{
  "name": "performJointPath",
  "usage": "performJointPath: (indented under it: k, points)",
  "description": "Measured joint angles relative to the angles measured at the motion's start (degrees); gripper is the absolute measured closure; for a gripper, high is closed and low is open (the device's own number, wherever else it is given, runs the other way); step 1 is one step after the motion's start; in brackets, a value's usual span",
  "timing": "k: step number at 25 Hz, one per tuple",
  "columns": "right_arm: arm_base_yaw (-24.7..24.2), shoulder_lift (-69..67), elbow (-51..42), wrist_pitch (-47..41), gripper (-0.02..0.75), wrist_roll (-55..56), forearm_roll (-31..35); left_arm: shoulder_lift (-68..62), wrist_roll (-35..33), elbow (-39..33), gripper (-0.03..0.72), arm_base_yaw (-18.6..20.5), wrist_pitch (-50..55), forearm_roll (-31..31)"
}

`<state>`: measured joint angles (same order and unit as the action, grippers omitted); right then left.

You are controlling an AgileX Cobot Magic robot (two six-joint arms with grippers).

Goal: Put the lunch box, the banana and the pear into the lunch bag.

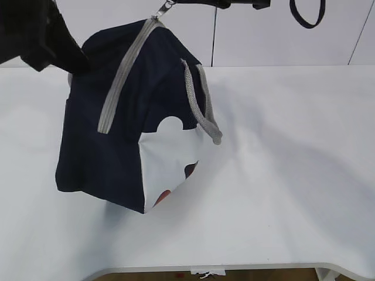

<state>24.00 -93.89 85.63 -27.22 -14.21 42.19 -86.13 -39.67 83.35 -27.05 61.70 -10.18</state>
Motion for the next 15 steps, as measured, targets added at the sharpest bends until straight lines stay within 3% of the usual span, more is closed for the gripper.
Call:
performJointPath:
  k: [15]
  points:
    - [-1.14, 0.00, 0.40, -6.53, 0.737, -3.07, 6.47, -6.23, -0.10, 0.00, 0.694, 0.00, -3.22, -5.82]
